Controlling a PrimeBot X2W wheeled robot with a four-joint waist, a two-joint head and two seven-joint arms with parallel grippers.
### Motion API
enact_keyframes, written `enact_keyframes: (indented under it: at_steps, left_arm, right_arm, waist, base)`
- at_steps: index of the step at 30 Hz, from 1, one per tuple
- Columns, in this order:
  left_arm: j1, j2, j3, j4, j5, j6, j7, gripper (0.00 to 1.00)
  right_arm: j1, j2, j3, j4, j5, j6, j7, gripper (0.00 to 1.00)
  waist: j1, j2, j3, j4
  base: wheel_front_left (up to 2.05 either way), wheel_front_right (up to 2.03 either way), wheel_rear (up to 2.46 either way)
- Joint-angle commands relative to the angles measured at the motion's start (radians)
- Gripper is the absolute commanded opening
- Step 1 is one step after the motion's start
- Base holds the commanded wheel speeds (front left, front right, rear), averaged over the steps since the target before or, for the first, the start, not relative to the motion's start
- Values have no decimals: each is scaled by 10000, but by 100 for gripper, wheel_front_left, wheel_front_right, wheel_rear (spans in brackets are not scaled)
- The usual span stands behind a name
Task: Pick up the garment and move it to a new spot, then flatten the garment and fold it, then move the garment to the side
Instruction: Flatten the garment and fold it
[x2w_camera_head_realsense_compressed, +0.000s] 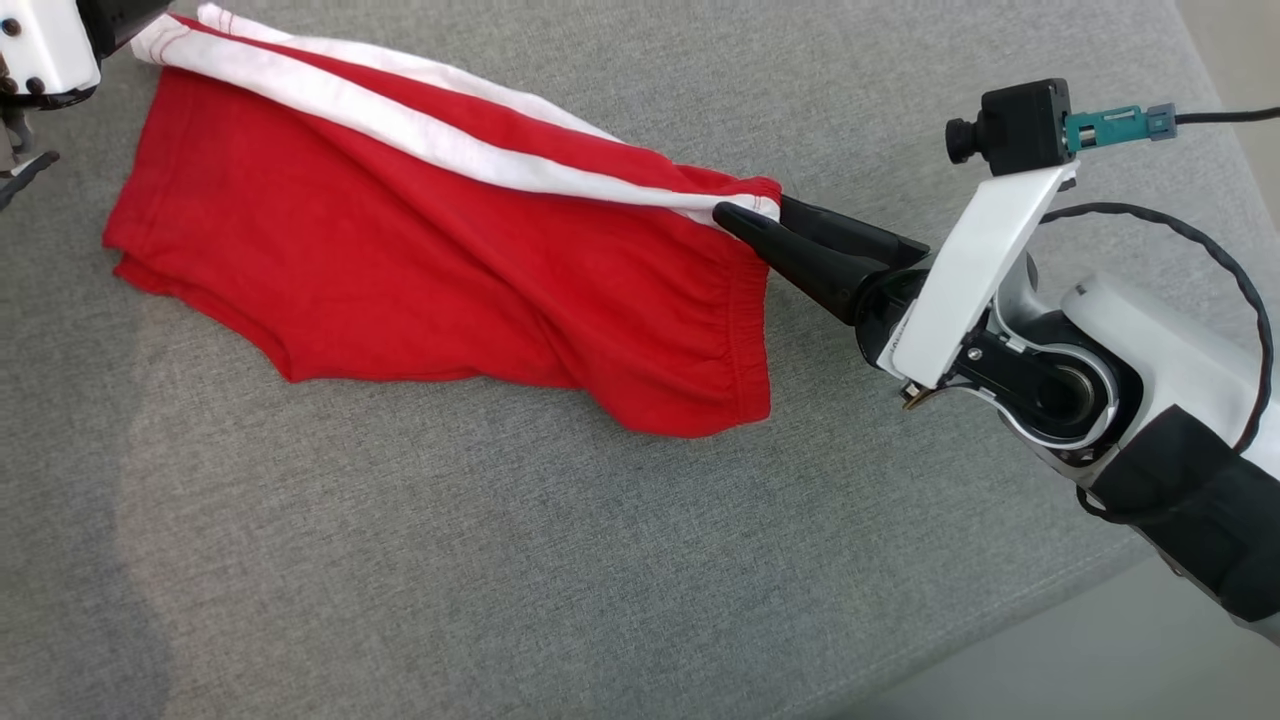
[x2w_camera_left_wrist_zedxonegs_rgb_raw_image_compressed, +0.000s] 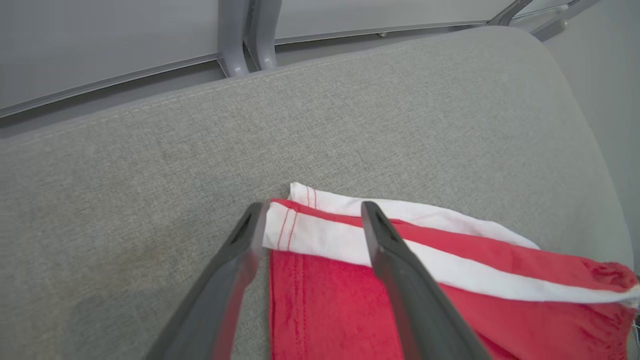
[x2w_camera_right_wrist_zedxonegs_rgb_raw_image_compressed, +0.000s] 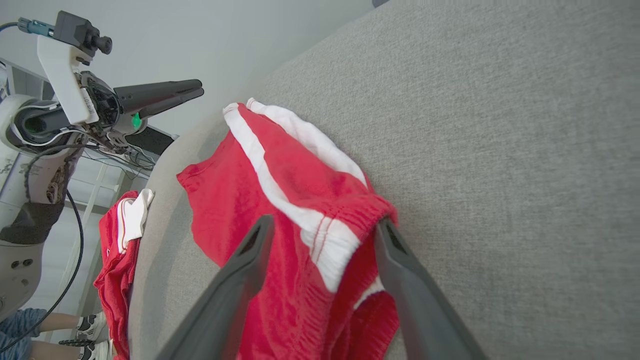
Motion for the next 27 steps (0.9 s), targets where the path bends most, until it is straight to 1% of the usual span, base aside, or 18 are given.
enact_keyframes:
  at_steps: [1,6,14,20,23,24,27]
  left_arm:
    - [-24,8,-4,63,-90,-118,-76,100]
    - [284,98,-130,227,-75,-325,-53,100]
    - [1052,644,-522,332,15,-501,537,100]
    - [1698,1026,-636,203,-134,-534,885,100]
    - [1928,1404,-803,131,89,-457,1029,100]
    - [2162,1559,-766,98,-18,-385,1109,100]
    - [2333,1563,-692,25,-329,-415,1438,100]
  right_arm:
    - [88,-89,-37,30,-42,7,-73,100]
    - [345,-216,30,136,38,7,-79,100]
    - [933,-666,26,18,49,7,-321,100]
    - [1316,-1158,-193,-585,-183,7,-1002,100]
    - [1497,-1424,-346,-920,-261,7,-1387,100]
    - [1697,-1686,-459,-1227,-309,7,-1703,100]
    - [1943,-1949,-545,-1432,-305,7,-1950,100]
  waist:
    - [0,0,-145,21]
    - [0,0,-521,23]
    - [0,0,-1023,-163]
    - [0,0,-1021,-533]
    - [0,0,-940,-786]
    - [0,0,-870,-1014]
    - [0,0,-859,-1145]
  base:
    - [0,0,0]
    - [0,0,0]
    - [0,0,0]
    - [0,0,0]
    - [0,0,0]
    - [0,0,0]
    - [0,0,0]
